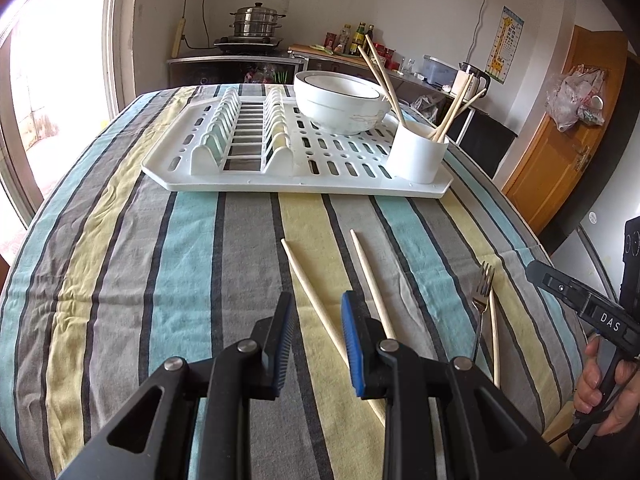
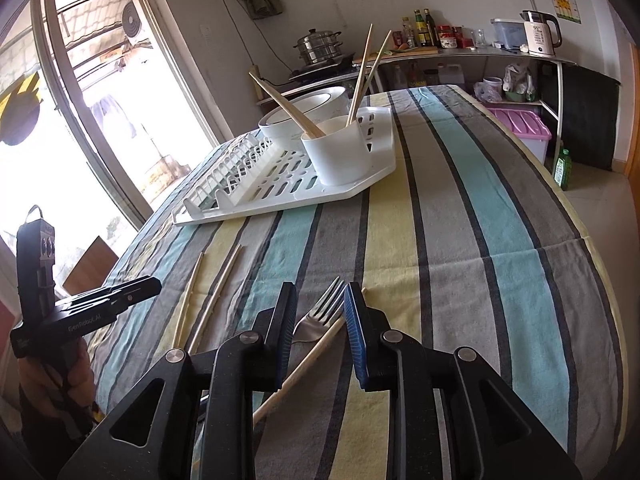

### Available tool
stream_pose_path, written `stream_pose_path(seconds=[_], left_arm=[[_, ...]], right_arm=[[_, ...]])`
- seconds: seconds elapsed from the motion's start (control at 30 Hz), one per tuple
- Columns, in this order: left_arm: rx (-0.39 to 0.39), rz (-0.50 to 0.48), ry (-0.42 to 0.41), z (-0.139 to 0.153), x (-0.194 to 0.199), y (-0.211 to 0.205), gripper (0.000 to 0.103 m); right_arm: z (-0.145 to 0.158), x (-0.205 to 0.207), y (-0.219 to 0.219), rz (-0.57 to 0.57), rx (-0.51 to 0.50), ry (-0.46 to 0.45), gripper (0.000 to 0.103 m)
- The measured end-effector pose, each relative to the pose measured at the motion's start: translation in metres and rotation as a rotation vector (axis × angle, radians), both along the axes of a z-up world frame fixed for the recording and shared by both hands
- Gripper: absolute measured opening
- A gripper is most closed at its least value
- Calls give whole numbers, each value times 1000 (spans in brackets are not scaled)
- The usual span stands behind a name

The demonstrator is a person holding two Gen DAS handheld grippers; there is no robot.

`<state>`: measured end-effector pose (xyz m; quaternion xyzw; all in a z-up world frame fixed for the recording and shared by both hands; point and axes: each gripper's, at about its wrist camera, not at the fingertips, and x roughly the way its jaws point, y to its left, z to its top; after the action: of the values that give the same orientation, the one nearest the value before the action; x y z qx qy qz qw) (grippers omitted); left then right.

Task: Organize utensils
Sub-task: 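Move both open tools back down to the chopsticks on the cloth, then close the left tool on a wooden chopstick while the right tool grasps another chopstick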

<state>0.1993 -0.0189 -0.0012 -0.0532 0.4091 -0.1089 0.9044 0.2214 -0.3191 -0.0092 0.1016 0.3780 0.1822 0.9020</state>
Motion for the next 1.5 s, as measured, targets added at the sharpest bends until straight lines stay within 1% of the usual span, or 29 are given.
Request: stream_pose_path(seconds=[0.2,0.3,0.6,0.8,1.0,1.13,1.17,1.2,1.4,1.47,1.5], left_arm=[[34,11,32,-9,17,-3,26],[35,14,47,-14,24,-3,26],[48,21,84,-25,36,-5,26],[64,30,89,-25,44,-9,26],[108,30,85,-25,49,-17,26],[110,29,84,-26,51,-18,26],[109,28,83,-26,51,-18,26],[109,28,83,-26,51,-17,26],[123,27,79,-25,52,-19,26],[132,30,78,-25,53,-20,22],[143,34,76,-25,53,-20,15]], right_arm=[[-12,13,1,9,-15,39,26],[-18,19,3,21,-24,56,26],[-23,27,8,67,-35,69,26],[-25,30,12,89,-42,80,26],[-26,37,17,121,-59,99,25],[-29,43,16,138,-52,116,25],[-29,43,17,142,-55,115,23],[-29,43,18,145,-57,117,17],[-22,41,21,155,-64,94,7],[-19,40,22,154,-68,86,7],[-17,40,22,154,-68,81,7]])
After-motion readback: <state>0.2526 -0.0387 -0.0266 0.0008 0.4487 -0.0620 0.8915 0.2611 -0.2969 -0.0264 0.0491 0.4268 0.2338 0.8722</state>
